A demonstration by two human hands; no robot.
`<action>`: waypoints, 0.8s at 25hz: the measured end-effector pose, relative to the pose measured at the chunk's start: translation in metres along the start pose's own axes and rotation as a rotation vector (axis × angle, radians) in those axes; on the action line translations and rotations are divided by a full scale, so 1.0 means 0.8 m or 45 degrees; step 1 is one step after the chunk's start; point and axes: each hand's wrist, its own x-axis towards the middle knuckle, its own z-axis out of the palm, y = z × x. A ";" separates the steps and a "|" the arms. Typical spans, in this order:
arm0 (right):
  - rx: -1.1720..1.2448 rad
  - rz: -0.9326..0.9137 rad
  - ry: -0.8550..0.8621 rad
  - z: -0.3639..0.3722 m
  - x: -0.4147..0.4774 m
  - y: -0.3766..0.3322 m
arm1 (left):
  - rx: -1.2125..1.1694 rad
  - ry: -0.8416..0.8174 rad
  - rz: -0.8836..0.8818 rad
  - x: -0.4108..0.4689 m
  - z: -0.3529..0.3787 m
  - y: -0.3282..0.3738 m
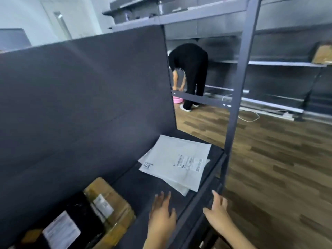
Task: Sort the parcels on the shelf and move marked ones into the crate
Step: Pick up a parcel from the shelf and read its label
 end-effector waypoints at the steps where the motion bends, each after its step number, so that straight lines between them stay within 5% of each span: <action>1: 0.029 0.027 -0.063 -0.008 0.005 -0.010 | -0.031 0.006 -0.009 -0.001 -0.016 -0.007; 14: -0.033 0.083 -0.052 0.026 0.074 -0.051 | 0.001 -0.099 -0.031 0.102 -0.031 -0.049; 20: 0.301 0.266 0.125 0.059 0.168 -0.036 | -0.026 -0.232 -0.037 0.186 -0.002 -0.080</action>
